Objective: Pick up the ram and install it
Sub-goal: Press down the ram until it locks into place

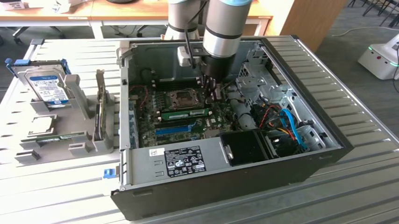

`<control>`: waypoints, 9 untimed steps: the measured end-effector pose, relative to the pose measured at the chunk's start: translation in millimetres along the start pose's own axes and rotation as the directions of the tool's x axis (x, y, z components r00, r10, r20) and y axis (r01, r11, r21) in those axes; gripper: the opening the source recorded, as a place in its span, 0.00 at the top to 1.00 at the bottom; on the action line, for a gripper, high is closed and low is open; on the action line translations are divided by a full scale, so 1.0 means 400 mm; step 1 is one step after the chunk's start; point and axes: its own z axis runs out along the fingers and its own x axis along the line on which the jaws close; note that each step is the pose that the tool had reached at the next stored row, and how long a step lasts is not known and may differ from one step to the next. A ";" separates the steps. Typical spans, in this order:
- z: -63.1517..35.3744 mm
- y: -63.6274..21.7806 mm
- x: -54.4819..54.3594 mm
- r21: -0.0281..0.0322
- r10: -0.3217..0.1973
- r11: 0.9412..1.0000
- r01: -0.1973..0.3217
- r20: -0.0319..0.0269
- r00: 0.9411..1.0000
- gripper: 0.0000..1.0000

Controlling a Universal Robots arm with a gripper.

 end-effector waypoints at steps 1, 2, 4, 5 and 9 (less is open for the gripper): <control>0.000 -0.002 0.000 0.000 0.000 1.000 0.000 0.000 1.000 0.89; 0.000 -0.005 0.000 0.000 0.000 1.000 0.000 0.000 1.000 0.89; 0.000 -0.010 0.000 0.000 0.000 1.000 0.000 0.000 1.000 0.89; 0.000 -0.012 0.000 0.000 0.000 1.000 0.000 0.000 1.000 0.89; -0.001 -0.015 0.000 0.000 0.000 1.000 0.000 0.000 1.000 0.89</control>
